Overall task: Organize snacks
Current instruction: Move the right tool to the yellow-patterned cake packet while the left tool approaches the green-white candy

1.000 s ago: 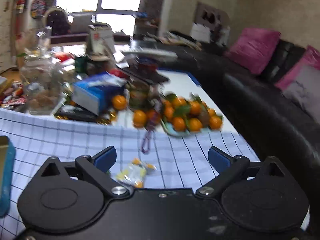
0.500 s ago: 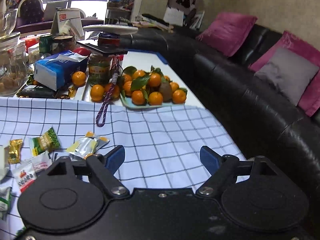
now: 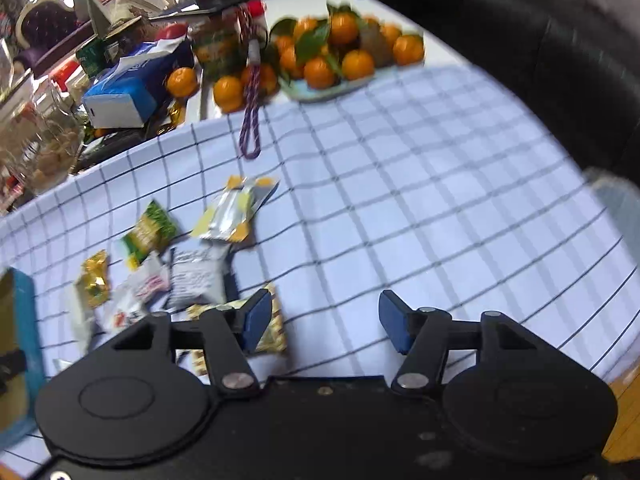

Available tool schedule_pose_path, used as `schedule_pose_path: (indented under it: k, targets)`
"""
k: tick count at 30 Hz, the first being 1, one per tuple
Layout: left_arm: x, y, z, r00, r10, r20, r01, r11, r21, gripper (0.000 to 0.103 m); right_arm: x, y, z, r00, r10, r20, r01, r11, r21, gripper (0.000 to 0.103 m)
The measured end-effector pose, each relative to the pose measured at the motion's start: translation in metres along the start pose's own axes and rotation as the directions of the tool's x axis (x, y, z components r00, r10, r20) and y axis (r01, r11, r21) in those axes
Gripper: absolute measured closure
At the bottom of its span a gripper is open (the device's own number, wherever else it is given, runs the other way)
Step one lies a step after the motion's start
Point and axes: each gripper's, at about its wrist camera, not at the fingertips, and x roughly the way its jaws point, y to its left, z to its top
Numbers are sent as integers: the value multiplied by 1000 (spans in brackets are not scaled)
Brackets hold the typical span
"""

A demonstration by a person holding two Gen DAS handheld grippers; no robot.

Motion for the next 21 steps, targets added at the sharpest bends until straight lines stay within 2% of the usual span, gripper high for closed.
schedule_pose_path:
  k: [3,5,8,11,14,21]
  targets:
    - [4,3,1,1000,5,-17,-6,1000,-8,58,5,0,0,997,58,-52,-52,993,103,43]
    - [6,4,2,1000,1,-28,-1,1000,-16,58,10,5,1,990,95,-108,-82,990,116,49]
    - [8,6,3,999,-5,-42,4,1000,-26,58,15,12,0,982,134,-136,-111,980,163,50]
    - [11,8,3,998,-15,-53,14,999,-32,58,25,19,0,976,145,-163,-108,971,215,49]
    - [12,11,4,997,-33,-64,30,999,-42,58,30,24,3,981,128,-143,-90,965,247,49]
    - [17,19,6,991,-89,-97,81,993,-81,58,38,38,7,991,83,-107,-62,979,193,45]
